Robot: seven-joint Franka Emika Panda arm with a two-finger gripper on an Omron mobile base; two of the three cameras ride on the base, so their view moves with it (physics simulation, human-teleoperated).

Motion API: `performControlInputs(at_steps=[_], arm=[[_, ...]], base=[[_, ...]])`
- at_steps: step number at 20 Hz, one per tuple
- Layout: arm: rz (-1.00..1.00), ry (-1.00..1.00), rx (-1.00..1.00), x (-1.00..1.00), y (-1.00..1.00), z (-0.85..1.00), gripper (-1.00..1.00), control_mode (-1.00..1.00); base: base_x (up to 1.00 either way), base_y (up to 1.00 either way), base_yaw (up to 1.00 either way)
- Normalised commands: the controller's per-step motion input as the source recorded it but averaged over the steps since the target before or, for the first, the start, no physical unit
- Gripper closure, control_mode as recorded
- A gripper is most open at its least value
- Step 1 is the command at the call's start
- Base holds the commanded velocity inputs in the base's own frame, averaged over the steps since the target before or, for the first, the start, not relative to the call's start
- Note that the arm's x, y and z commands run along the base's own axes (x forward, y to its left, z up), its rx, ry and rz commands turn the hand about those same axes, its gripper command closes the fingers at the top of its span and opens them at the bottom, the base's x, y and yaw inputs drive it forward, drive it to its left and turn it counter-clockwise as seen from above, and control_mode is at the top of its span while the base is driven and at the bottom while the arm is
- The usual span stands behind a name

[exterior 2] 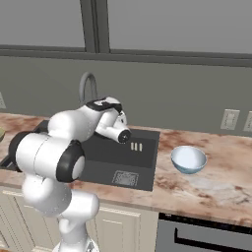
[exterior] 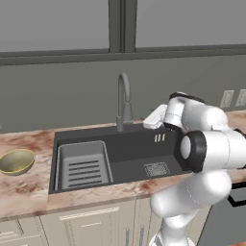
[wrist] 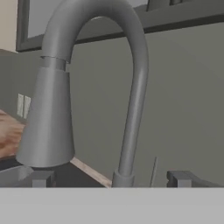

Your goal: Rinse each bowl for a few seconds and place them down in the sink or on the counter.

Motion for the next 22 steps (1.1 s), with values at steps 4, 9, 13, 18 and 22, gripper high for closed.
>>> performControlInputs(at_steps=[4, 9, 13, 18, 22], arm=[[0.0, 0.0, 0.0, 0.27, 0.03, -0.02, -1.0, -1.0], [0.0, 0.0, 0.0, 0.25, 0.03, -0.05, -1.0, -1.0], [0.0, 0.0, 0.01, 0.22, 0.09, -0.09, -1.0, -1.0], [-0.01, 0.0, 0.0, 0.22, 0.13, -0.09, -1.0, -1.0], [-0.02, -0.01, 0.0, 0.23, 0.14, -0.07, -1.0, -1.0]], base=[[0.0, 0.0, 0.0], [0.0, 0.0, 0.0], [0.0, 0.0, 0.0], [0.0, 0.0, 0.0], [0.0, 0.0, 0.0]])
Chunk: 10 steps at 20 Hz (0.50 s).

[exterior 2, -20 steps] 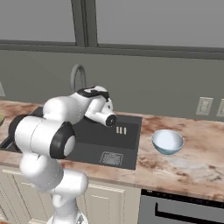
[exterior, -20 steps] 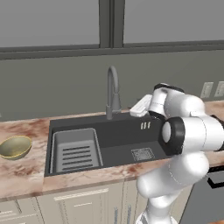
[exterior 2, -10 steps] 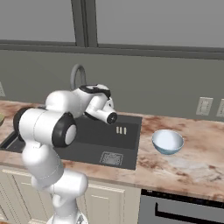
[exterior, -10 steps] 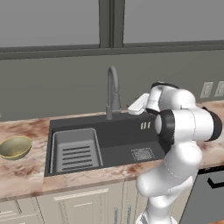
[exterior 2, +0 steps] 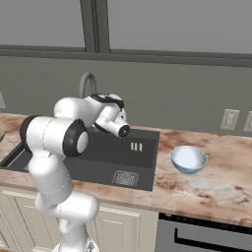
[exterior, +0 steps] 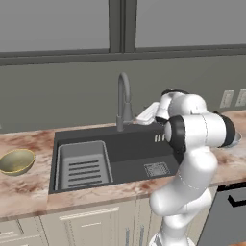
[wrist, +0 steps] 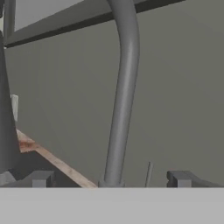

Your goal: Rinse each bowl for a few seconds and place them down in the sink or on the counter.

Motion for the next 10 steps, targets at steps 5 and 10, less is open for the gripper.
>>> performControlInputs(at_steps=[5, 10], arm=[[-0.02, -0.02, 0.0, 0.24, 0.11, -0.06, -1.0, -1.0], [-0.02, -0.02, 0.0, 0.25, 0.07, -0.07, -1.0, -1.0]], base=[[0.0, 0.0, 0.0], [0.0, 0.0, 0.0]])
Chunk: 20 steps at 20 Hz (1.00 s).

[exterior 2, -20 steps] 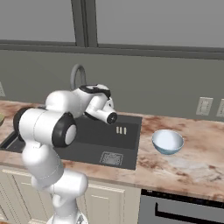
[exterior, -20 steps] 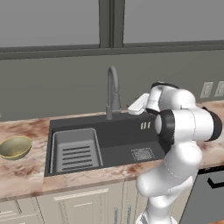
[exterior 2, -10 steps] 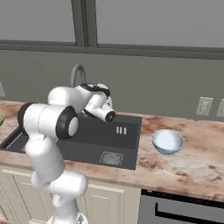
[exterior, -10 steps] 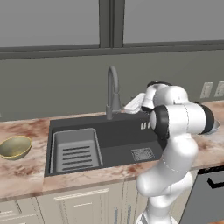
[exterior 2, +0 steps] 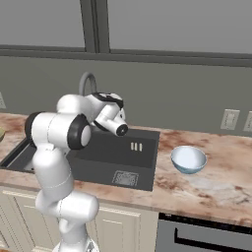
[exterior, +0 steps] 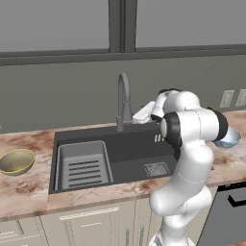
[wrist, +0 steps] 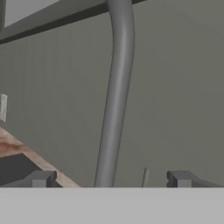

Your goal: Rinse each bowl for a few seconds and place them down in the sink or on the counter.

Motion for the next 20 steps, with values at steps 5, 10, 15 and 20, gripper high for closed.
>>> performControlInputs(at_steps=[5, 10, 15, 20], arm=[[-0.02, 0.0, 0.0, 0.31, 0.01, -0.11, -1.0, -1.0], [0.0, 0.0, 0.01, 0.42, 0.0, -0.16, -1.0, -1.0], [0.0, 0.01, 0.03, 0.41, 0.0, -0.16, -1.0, -1.0], [0.01, 0.01, 0.04, 0.38, -0.02, -0.21, -1.0, -1.0]], base=[[0.0, 0.0, 0.0], [0.0, 0.0, 0.0], [0.0, 0.0, 0.0], [0.0, 0.0, 0.0]])
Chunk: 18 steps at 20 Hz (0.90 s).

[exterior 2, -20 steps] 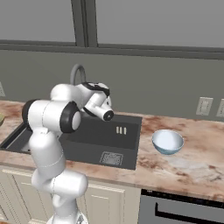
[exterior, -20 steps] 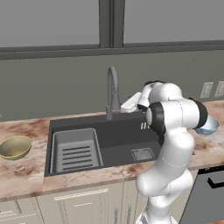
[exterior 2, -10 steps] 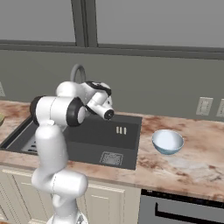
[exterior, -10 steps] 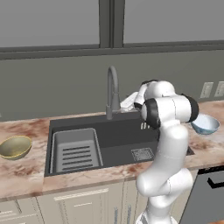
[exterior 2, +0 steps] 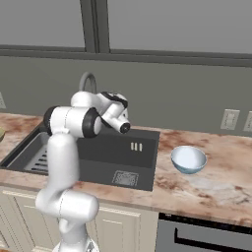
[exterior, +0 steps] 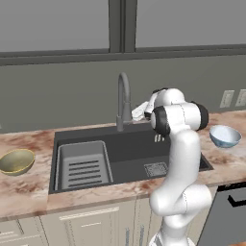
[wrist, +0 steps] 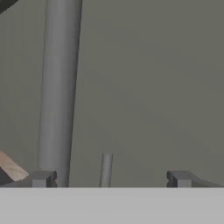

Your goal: Rinse each bowl for a few seconds and place them down in the sink or on the counter.

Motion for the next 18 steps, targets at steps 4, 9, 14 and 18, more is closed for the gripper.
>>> performControlInputs(at_steps=[4, 9, 14, 18], arm=[[0.01, 0.02, 0.03, 0.42, 0.0, -0.22, -1.0, -1.0], [0.01, 0.01, 0.04, 0.4, -0.02, -0.15, -1.0, -1.0], [0.0, 0.01, 0.05, 0.39, -0.01, -0.14, -1.0, -1.0], [0.0, 0.01, 0.05, 0.33, 0.0, -0.16, -1.0, -1.0]], base=[[0.0, 0.0, 0.0], [0.0, 0.0, 0.0], [0.0, 0.0, 0.0], [0.0, 0.0, 0.0]])
